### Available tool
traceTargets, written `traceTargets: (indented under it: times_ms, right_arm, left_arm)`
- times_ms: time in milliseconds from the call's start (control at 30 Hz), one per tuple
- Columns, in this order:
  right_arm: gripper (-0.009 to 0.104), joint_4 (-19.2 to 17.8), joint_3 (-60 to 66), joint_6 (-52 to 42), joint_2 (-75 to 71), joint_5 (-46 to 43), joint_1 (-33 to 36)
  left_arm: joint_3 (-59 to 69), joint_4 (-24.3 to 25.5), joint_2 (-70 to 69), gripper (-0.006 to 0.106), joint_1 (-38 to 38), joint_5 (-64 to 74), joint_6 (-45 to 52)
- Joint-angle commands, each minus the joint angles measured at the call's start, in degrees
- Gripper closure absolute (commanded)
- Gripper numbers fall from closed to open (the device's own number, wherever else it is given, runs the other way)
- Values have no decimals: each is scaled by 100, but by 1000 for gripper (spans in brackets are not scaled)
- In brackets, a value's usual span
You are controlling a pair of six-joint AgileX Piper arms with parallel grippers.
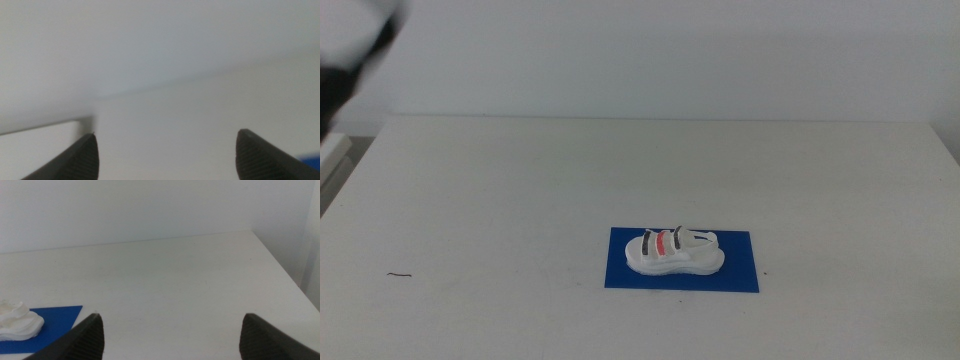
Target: Use one arm to grab the shoe from the table and place it on the mat.
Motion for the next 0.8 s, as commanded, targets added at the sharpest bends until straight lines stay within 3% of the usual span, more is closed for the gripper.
traceTargets:
  times_ms: [0, 167, 367, 600, 767]
  right_arm:
    - [16, -35, 14, -35, -27, -38, -12]
    - [16, -35, 14, -35, -27, -38, -12]
    - [16, -35, 14, -35, -27, -38, -12]
    - [16, -35, 14, -35, -27, -38, -12]
    - [16, -35, 14, -35, -27, -38, -12]
  left_arm:
    - [1172, -226, -721, 7, 441, -1184, -184]
    - [3171, -310, -2023, 7, 892, -2237, -1055]
    - [4588, -581, -2894, 7, 871, -3168, -987]
    - [5221, -171, -3678, 7, 871, -3429, -987]
    - [5332, -533, -4611, 7, 871, -3083, -955]
